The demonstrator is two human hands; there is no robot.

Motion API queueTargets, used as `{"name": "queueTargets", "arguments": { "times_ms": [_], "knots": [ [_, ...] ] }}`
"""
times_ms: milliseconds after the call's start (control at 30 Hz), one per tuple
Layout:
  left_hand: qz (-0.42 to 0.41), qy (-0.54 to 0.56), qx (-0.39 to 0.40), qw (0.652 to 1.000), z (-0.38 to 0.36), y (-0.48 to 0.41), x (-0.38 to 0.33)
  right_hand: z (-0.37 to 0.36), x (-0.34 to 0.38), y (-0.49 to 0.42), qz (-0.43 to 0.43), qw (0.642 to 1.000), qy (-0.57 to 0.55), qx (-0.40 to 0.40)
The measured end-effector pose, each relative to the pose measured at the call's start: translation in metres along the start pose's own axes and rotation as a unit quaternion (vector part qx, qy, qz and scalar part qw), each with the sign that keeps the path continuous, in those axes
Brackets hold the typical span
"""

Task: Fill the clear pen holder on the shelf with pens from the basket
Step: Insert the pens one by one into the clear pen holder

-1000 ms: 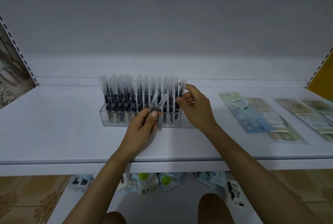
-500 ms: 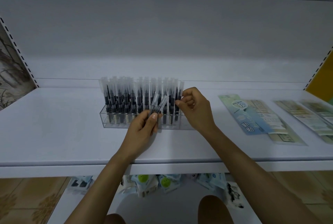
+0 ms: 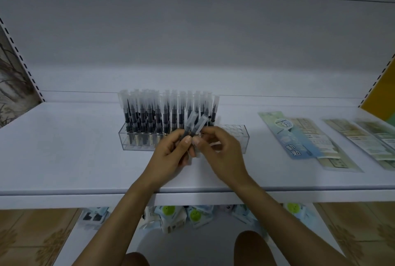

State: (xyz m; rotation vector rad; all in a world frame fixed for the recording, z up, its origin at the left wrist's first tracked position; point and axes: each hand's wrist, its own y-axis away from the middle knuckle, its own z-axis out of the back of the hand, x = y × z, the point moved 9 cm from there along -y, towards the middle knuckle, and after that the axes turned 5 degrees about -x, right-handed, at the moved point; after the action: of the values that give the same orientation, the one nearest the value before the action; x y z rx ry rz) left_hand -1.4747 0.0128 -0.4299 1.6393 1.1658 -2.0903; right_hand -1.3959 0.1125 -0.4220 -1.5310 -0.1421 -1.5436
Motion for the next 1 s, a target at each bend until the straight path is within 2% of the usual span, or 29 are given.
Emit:
{"name": "queueTargets", "arguments": {
  "times_ms": [200, 333, 500, 700, 800, 1000],
  "knots": [
    [0.009, -0.004, 0.021, 1.000, -0.002, -0.002, 0.008, -0.004, 0.000, -0.002, -0.041, 0.997, -0.070, 0.007],
    [0.026, -0.012, 0.017, 0.999, -0.002, -0.002, 0.013, 0.006, -0.005, -0.001, -0.090, 0.985, -0.146, -0.030],
    [0.009, -0.019, 0.034, 0.999, -0.005, -0.001, 0.009, 0.002, -0.003, 0.002, -0.091, 0.989, -0.119, -0.003],
    [0.043, 0.018, -0.018, 0.999, 0.003, -0.001, 0.011, 0.050, 0.009, -0.030, -0.118, 0.951, -0.256, -0.122],
    [0.032, -0.016, -0.042, 0.998, 0.011, -0.001, 0.010, 0.069, 0.009, -0.044, -0.116, 0.952, -0.242, -0.148],
    [0.055, 0.003, -0.088, 0.995, 0.018, -0.001, 0.011, 0.058, -0.012, -0.048, -0.136, 0.962, -0.192, -0.135]
  ]
}}
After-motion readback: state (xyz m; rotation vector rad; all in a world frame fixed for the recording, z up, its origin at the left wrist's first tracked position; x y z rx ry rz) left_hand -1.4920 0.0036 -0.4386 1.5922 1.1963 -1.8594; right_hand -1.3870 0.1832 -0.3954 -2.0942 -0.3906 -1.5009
